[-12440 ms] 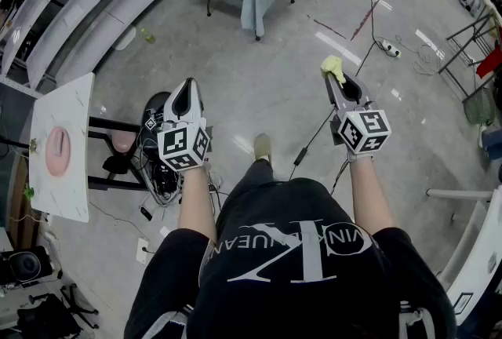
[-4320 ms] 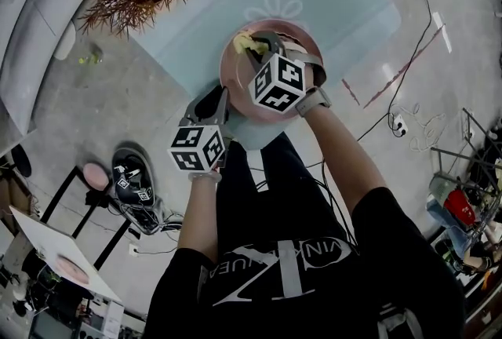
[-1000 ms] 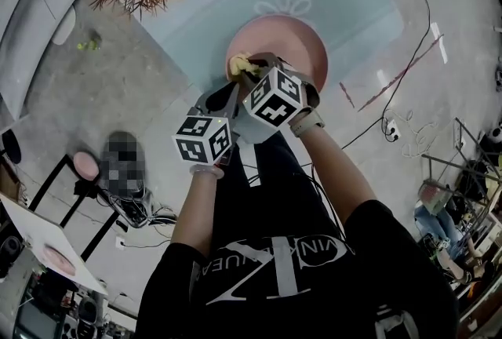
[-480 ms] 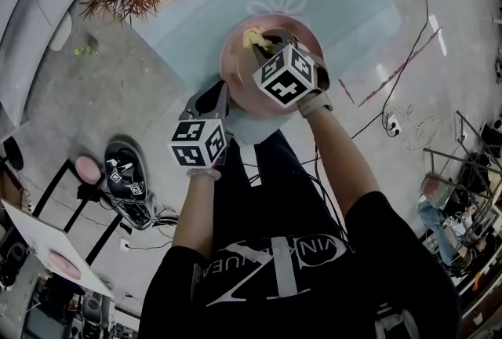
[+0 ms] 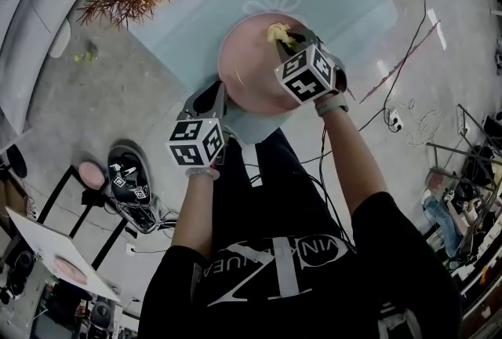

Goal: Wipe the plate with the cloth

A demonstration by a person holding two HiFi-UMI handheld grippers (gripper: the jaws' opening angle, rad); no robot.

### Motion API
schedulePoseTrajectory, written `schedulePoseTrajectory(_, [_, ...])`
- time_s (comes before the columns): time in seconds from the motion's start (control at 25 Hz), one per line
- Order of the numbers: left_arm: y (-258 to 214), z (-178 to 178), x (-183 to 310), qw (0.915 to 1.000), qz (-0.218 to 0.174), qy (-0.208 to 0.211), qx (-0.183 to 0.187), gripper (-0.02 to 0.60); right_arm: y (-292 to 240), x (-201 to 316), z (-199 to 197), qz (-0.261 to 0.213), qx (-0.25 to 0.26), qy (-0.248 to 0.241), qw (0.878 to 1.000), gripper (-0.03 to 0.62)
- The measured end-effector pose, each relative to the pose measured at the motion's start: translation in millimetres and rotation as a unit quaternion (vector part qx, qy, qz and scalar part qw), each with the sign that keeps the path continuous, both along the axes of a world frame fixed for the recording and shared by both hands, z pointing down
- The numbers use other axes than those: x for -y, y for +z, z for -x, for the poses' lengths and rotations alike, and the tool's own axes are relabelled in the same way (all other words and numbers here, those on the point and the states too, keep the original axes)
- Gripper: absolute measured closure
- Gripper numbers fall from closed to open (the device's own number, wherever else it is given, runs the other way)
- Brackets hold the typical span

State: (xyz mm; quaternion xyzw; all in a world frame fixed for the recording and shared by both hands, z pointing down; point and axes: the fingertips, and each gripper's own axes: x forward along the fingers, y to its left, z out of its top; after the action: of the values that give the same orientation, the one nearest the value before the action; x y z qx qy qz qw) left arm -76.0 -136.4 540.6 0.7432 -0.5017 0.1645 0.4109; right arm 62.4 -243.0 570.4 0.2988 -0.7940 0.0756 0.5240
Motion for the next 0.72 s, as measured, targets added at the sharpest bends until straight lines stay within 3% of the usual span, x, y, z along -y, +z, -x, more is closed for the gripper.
schedulePoseTrajectory(0.28, [0,-1,0,0.9999,-0.001,0.011,-0.003,0.581,1,-17,-23,0.004,-0.008,0.028,1.000,0.517])
schedulePoseTrajectory(0.72, [0,-1,-1,0.9997,0.001,0.019,-0.015,0.581,2,-83,-33,0.052,0.004,0.046,0.998,0.517])
